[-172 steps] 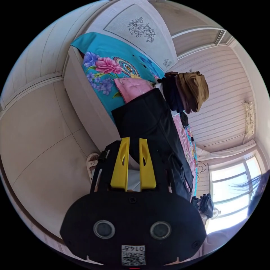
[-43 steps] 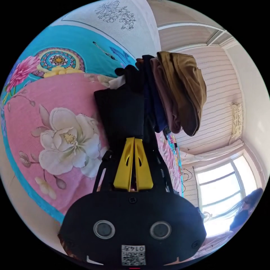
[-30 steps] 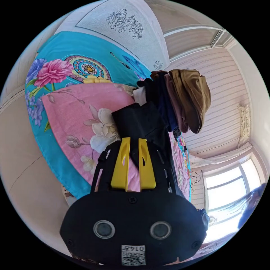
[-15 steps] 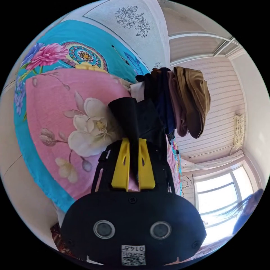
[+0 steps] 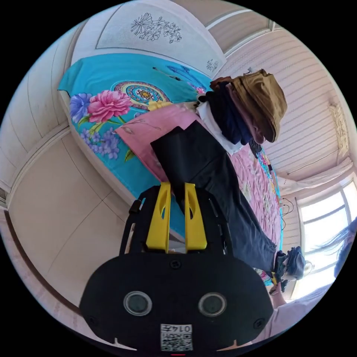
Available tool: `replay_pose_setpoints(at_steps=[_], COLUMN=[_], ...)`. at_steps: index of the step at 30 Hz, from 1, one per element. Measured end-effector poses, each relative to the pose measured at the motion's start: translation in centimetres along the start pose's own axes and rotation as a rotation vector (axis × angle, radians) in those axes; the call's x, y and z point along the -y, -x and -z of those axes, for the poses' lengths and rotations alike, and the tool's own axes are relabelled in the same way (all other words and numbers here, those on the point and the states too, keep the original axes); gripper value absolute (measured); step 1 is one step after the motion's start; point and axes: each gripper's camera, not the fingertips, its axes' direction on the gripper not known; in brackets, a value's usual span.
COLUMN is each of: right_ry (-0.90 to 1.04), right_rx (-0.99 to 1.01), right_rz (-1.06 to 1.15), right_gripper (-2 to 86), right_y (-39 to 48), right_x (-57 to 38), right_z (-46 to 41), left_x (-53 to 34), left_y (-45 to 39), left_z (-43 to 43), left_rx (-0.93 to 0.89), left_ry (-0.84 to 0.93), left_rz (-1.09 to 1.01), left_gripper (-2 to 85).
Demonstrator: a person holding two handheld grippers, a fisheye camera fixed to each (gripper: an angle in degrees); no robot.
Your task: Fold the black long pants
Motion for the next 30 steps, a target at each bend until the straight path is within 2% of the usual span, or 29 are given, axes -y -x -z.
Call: replay_pose_setpoints(at_steps=[4,6,8,11,14,17,21,25,28,30], right_ry=[-0.090,-0.115,-0.124,-0.163,-0.211,-0.286,-0.326,-0.350,-0.333,-0.338], right_rx=[-0.212,-0.352,-0.382,-0.307,-0.171,-0.098,-0.154,-0.152,-0.146,-0.137], right_rz=[0.005,0.072,0.140,0.217,0.205,0.203,0.184,0.175,0.165,0.167], right_gripper=[2.2,2.4,2.7,3.5,4.6,5.1,5.4,5.3,5.3,5.4], right_y=[0.4,2.1,3.5,5.0,4.8,4.0,2.9,2.2,1.8,1.8], right_x=[-3.6,-5.9,-7.2,-8.1,-8.2,-9.3,-10.9,-12.0,-12.4,-12.7], right_z=[3.7,4.9,4.7,3.6,2.6,2.3,2.4,2.8,2.7,2.8], left_x=[-4.0,-5.5,-7.0,-11.1,-15.8,-24.5,-33.4,-42.3,-46.8,-47.9], left_y=[-5.8,-10.1,-15.4,-28.4,-38.2,-52.0,-63.1,-70.6,-72.4,-72.9], left_z=[2.7,2.9,1.6,-4.9,-10.2,-18.6,-27.7,-36.7,-41.1,-42.4], left_rx=[0.222,0.245,0.238,0.056,-0.141,-0.391,-0.483,-0.361,-0.193,-0.198], left_ry=[-0.063,-0.051,-0.008,0.119,0.160,0.208,0.305,0.443,0.440,0.467], left_rz=[-0.284,-0.446,-0.626,-1.009,-1.261,-1.532,-1.650,-1.757,-1.861,-1.876], left_gripper=[4.9,4.5,4.1,3.6,3.4,2.2,2.7,6.9,6.2,2.7])
